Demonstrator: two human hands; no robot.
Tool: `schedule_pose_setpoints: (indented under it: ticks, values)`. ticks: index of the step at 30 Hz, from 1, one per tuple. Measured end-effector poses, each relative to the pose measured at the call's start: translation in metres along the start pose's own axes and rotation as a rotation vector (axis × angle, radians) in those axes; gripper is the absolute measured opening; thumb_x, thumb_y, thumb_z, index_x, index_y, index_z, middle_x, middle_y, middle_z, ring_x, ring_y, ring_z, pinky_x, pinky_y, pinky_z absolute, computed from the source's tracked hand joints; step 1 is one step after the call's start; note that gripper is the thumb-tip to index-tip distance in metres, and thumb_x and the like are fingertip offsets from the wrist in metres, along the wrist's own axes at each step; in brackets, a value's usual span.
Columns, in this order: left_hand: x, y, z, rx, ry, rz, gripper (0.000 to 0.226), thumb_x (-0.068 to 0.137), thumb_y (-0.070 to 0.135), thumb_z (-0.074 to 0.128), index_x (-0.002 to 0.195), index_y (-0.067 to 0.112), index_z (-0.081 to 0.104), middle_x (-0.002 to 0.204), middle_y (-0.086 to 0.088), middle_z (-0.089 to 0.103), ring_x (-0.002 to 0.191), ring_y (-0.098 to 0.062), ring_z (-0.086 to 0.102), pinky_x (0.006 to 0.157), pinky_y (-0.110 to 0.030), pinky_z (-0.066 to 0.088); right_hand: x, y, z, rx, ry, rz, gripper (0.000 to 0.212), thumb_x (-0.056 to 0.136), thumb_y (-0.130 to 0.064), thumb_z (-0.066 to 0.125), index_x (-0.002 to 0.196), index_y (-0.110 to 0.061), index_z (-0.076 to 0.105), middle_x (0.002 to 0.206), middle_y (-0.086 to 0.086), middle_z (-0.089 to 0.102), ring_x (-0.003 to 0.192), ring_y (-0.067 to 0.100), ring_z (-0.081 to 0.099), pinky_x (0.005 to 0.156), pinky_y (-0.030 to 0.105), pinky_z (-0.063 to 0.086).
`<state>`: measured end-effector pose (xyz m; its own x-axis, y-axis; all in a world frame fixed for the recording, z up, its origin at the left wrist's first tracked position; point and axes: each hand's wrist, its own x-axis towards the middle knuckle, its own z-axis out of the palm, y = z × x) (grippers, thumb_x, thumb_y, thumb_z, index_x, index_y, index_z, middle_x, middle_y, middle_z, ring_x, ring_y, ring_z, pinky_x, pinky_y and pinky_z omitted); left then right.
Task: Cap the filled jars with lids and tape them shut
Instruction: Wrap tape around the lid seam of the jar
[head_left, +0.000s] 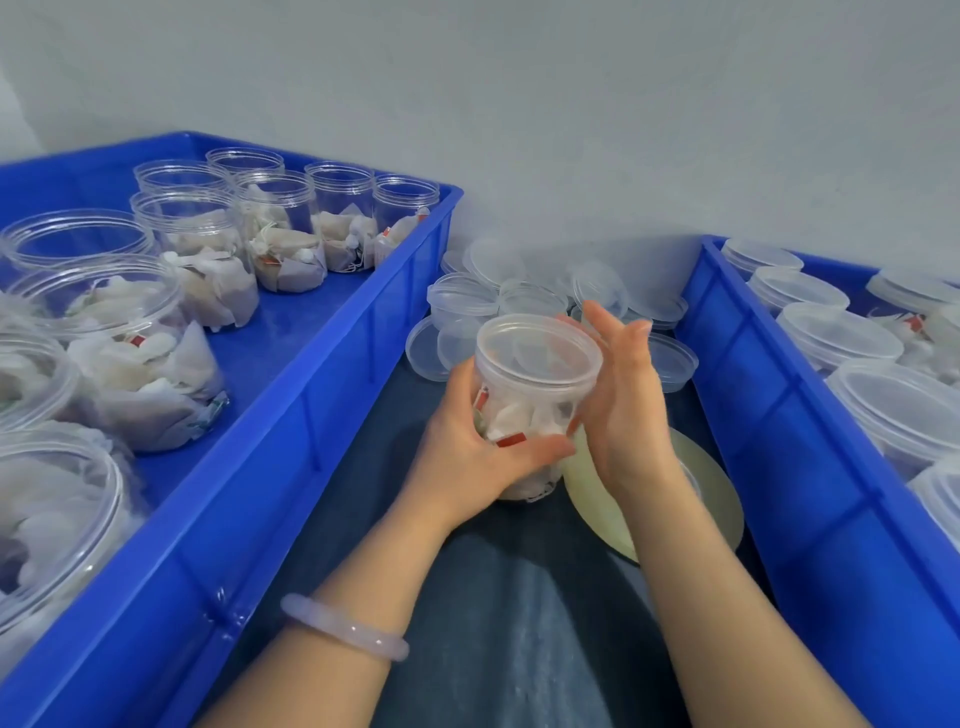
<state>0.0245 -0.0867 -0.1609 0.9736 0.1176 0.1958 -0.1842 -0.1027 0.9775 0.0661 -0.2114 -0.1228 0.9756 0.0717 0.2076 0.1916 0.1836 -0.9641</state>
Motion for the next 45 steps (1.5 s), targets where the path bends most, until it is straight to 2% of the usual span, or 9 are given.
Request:
schedule_pose_setpoints:
  ticks: [5,10,16,20,23,30,38,42,45]
  values:
    - [-0.008,0.004,0.001,0.067,-0.033,0.035,0.084,0.045,0.059,0.079,0.117,0.036,0.043,0.113,0.021,0.060,0.102,0.011,0.057,0.079,-0.006,0.045,-0.006,-0.003,0.019,-0.088,0.230,-0.045,0.054,0.079,-0.066,0.037,0.092,-0.024,0.069,0.095,-0.001,0.073,0.090,0.008,0.069,0.080,0.023,0.053]
    - [-0.002,0.020,-0.017,-0.261,0.003,0.063,0.089,0.069,0.079,0.050,0.125,0.009,0.053,0.129,-0.008,0.059,0.123,-0.019,0.054,0.102,-0.032,0.043,-0.008,-0.005,0.017,-0.024,0.207,-0.046,0.053,0.082,-0.059,0.035,0.074,-0.023,0.074,0.082,0.005,0.074,0.086,0.022,0.070,0.084,0.037,0.053]
    - [-0.002,0.041,-0.022,-0.257,0.057,0.064,0.068,0.090,0.065,0.032,0.132,0.016,0.053,0.131,0.005,0.059,0.120,-0.003,0.055,0.104,-0.028,0.041,-0.019,0.000,0.029,0.042,-0.134,0.026,0.056,0.086,-0.054,0.034,0.083,-0.018,0.076,0.091,0.009,0.074,0.097,0.026,0.067,0.095,0.043,0.049]
    - [-0.004,0.043,-0.021,-0.143,0.171,0.109,0.035,0.103,0.027,0.035,0.105,0.020,0.069,0.105,0.013,0.070,0.102,0.004,0.062,0.090,-0.014,0.047,-0.016,-0.015,0.024,-0.265,0.132,-0.126,0.027,0.098,-0.036,0.047,0.091,-0.023,0.069,0.084,-0.013,0.072,0.085,-0.001,0.065,0.079,0.024,0.048]
    - [-0.004,0.044,-0.014,-0.072,0.258,0.164,0.012,0.095,0.035,0.051,0.093,0.033,0.062,0.095,0.020,0.065,0.092,0.013,0.058,0.077,-0.004,0.042,-0.020,-0.024,0.028,-0.155,0.089,-0.003,0.036,0.096,-0.049,0.043,0.094,-0.024,0.067,0.087,-0.009,0.075,0.087,0.003,0.068,0.085,0.027,0.051]
    - [-0.006,0.041,-0.016,-0.236,0.124,0.161,0.055,0.085,0.060,0.035,0.115,0.023,0.062,0.120,0.003,0.066,0.116,-0.010,0.059,0.104,-0.034,0.044,-0.037,-0.020,0.049,-0.144,0.145,-0.151,0.034,0.085,-0.055,0.042,0.078,-0.031,0.064,0.073,-0.024,0.068,0.072,-0.012,0.061,0.063,0.007,0.045]
    - [-0.005,0.038,-0.014,-0.192,0.228,0.199,0.047,0.089,0.053,0.035,0.099,0.022,0.069,0.100,0.002,0.073,0.102,-0.011,0.066,0.091,-0.029,0.050,-0.034,-0.019,0.046,-0.154,0.158,-0.131,0.016,0.100,-0.037,0.042,0.100,-0.022,0.050,0.068,-0.038,0.060,0.069,-0.018,0.056,0.065,0.009,0.045]
    - [0.003,0.045,-0.027,-0.214,0.179,0.079,0.064,0.086,0.061,0.027,0.078,0.022,0.078,0.090,-0.001,0.075,0.095,-0.016,0.069,0.095,-0.043,0.049,-0.031,-0.017,0.040,-0.191,0.045,-0.071,0.046,0.094,-0.056,0.037,0.133,-0.033,0.041,0.113,-0.032,0.057,0.099,-0.029,0.045,0.093,0.015,0.039]
    - [0.008,0.046,-0.027,-0.179,0.186,0.090,0.052,0.085,0.056,0.034,0.073,0.021,0.071,0.083,0.001,0.074,0.089,-0.013,0.068,0.092,-0.038,0.048,-0.030,-0.018,0.039,-0.169,-0.064,0.034,0.075,0.077,-0.069,0.034,0.146,-0.040,0.027,0.147,-0.017,0.040,0.113,-0.024,0.042,0.079,0.003,0.038]
